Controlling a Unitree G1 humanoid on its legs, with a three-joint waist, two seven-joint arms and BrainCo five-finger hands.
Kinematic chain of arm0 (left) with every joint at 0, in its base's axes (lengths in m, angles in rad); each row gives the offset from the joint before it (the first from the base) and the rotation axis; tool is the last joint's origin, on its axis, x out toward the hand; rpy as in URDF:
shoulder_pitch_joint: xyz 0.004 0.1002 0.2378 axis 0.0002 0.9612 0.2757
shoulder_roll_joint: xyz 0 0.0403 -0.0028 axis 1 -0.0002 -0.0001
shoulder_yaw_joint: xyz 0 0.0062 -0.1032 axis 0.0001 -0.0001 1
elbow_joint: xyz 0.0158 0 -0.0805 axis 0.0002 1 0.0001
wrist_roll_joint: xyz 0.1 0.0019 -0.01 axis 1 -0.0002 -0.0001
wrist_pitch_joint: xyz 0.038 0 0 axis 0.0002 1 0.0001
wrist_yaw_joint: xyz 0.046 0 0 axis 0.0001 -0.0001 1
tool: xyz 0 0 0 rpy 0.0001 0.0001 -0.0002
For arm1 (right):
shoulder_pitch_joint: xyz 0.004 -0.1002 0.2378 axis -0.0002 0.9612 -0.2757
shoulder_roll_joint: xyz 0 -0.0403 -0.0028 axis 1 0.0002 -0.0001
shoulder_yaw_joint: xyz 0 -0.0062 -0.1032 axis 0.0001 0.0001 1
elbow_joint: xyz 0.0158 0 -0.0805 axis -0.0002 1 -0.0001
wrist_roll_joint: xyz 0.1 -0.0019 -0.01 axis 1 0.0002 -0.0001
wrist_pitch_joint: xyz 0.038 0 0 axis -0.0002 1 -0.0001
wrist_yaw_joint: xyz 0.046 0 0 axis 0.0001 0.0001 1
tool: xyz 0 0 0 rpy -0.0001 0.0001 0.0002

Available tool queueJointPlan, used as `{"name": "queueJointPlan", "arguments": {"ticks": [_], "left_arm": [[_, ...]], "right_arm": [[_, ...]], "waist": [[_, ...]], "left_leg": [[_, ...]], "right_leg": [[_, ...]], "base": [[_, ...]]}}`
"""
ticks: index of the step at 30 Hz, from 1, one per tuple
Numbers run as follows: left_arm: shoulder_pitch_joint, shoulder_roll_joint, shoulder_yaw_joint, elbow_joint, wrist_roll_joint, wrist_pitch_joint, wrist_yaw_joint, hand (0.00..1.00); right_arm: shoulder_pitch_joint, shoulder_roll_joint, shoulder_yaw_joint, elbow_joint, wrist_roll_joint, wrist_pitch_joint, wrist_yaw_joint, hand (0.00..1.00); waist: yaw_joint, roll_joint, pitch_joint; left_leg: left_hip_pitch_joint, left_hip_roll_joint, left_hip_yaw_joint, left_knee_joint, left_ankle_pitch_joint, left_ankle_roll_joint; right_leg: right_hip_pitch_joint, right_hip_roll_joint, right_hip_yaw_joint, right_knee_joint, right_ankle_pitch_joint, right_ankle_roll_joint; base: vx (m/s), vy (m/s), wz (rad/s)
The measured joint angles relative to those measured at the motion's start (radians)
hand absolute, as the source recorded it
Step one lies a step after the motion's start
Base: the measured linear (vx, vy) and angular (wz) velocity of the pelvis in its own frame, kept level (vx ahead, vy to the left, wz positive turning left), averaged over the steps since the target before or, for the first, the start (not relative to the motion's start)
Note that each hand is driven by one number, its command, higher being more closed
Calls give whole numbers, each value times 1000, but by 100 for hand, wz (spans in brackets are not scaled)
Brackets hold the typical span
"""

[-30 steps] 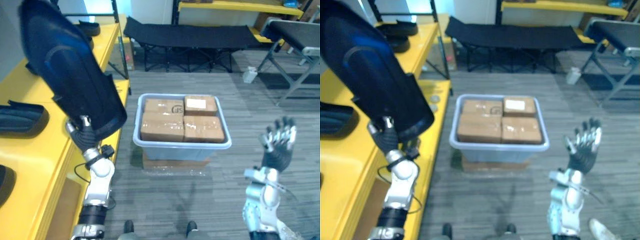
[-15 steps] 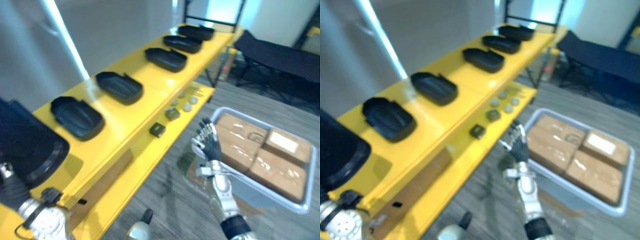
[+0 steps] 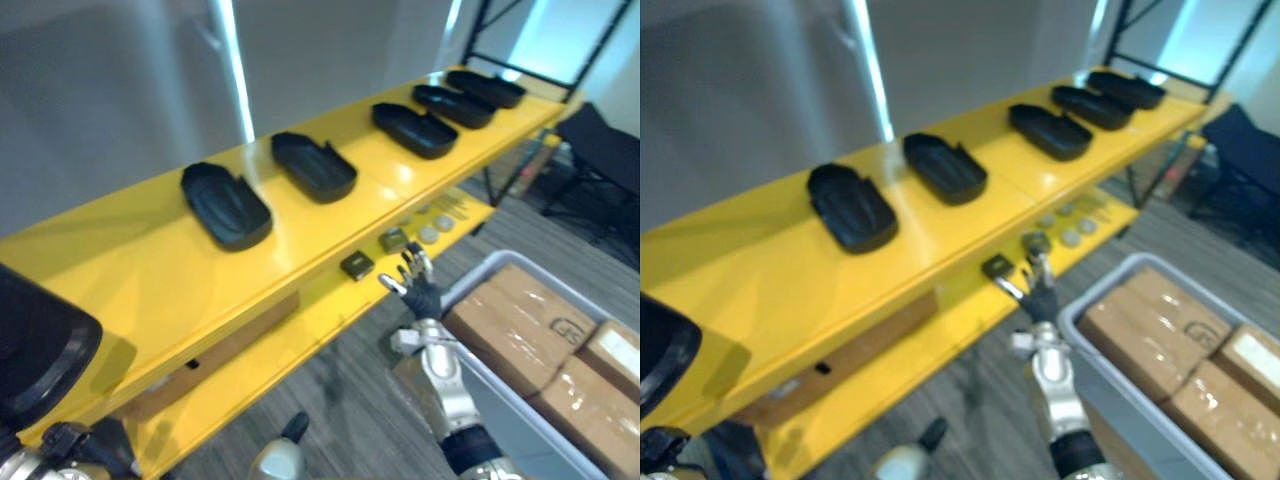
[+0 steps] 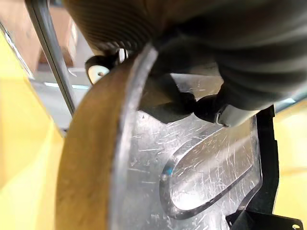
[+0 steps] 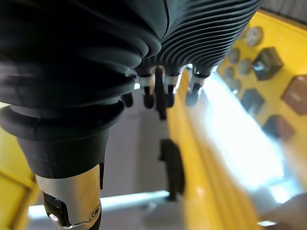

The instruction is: Walk over and take plastic housings, then place them on the shelf

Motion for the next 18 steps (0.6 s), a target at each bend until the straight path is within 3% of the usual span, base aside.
{"name": "queueJointPlan", "arguments": {"ticks": [6, 8, 10, 14, 18], "left_arm": [[-9, 2, -5, -70, 49, -4, 17, 100], [-18, 25, -19, -96, 54, -7, -1, 100], [-23, 69, -59, -111, 54, -7, -33, 100], [-32, 99, -132, -114, 44, -6, -68, 100], [-5, 97, -164, -114, 36, -5, -67, 100]], "right_arm": [[-5, -5, -33, -5, -16, -3, 62, 0], [-5, -11, -46, -5, -22, 7, 50, 0], [4, -12, -63, -5, -21, 7, 4, 0], [35, -24, -73, -37, -3, -1, -23, 0], [44, -24, -72, -37, -52, -6, -4, 0]], "waist": [[-1, -4, 33], [-15, -1, 43], [-49, 4, 50], [-55, 22, 74], [-53, 27, 125]], "left_leg": [[-1, 0, 29, 1, 6, 8], [-7, -2, 20, 7, 6, 9], [-21, -19, -20, 14, 16, 20], [-67, -24, -78, 1, 63, -1], [-72, -17, -92, 5, 68, -6]], "right_leg": [[-1, -11, 12, 22, -19, 3], [-9, -12, 32, 56, -58, -4], [-49, 0, 146, 131, -138, -23], [-97, 23, 246, 181, -181, -29], [-99, 35, 247, 195, -198, -24]], "base": [[-65, 55, 4], [-75, 14, 28], [-101, -37, 69], [-61, -79, 58], [-71, -61, 13]]}}
